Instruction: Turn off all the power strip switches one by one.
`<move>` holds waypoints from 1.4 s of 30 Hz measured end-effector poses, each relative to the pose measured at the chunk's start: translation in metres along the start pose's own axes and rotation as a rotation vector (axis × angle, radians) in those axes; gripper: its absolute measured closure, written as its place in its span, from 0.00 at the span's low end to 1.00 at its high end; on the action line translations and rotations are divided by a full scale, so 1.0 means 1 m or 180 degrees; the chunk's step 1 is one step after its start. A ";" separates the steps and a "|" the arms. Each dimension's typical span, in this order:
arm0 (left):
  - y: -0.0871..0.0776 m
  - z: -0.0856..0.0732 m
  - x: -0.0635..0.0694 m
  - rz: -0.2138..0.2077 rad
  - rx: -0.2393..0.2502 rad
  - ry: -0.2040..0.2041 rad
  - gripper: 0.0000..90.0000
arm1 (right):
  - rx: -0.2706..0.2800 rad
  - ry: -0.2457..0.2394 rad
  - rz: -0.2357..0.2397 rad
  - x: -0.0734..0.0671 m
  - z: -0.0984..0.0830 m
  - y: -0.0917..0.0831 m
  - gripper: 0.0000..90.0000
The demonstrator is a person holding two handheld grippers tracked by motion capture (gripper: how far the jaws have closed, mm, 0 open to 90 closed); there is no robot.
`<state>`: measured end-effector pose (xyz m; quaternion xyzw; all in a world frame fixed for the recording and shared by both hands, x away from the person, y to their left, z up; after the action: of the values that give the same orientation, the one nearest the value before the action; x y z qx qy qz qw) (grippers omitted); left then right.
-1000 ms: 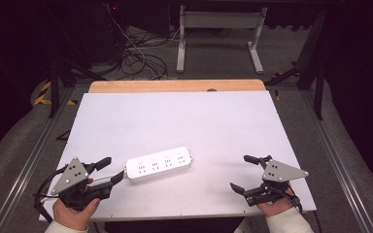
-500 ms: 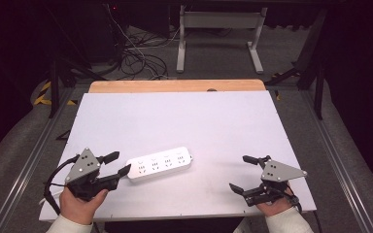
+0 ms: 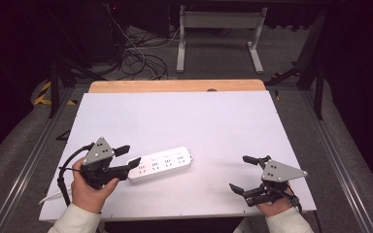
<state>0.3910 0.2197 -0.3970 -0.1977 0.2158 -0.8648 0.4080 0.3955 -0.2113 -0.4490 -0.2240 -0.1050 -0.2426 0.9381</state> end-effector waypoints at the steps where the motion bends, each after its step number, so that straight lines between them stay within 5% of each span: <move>1: 0.002 0.001 0.000 0.0018 -0.0016 -0.0001 0.50 | 0.0001 -0.0002 0.0001 0.000 0.000 0.000 0.06; 19: 0.026 0.012 0.003 0.0056 -0.0165 0.0044 0.59 | 0.0010 -0.0005 0.0027 0.000 0.000 0.000 0.06; 24: 0.030 0.013 0.002 -0.0007 -0.0315 -0.0154 0.68 | 0.0008 -0.0010 0.0031 -0.001 0.000 0.001 0.06; 27: 0.032 0.014 0.001 0.0016 -0.0320 -0.0162 0.69 | 0.0006 -0.0012 0.0032 -0.001 0.000 0.001 0.06; 34: 0.043 0.015 0.000 -0.0067 -0.0612 -0.0281 0.85 | 0.0005 -0.0013 0.0038 0.000 -0.001 0.001 0.06; 42: 0.058 0.016 -0.005 0.0147 -0.0908 -0.0298 0.98 | 0.0006 -0.0010 0.0044 0.000 -0.001 0.001 0.06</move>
<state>0.4383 0.1868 -0.4152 -0.2887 0.3217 -0.8056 0.4052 0.3956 -0.2107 -0.4500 -0.2242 -0.1051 -0.2357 0.9398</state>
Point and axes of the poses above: each handheld gripper's, and its own axes: y roughly forward along the jaws, z roughly out of its top, x roughly to its right, the point moved 2 cm from there along y, roughly forward along the jaws, and after that the axes turned 13 degrees about -y, right-handed, at the moved point
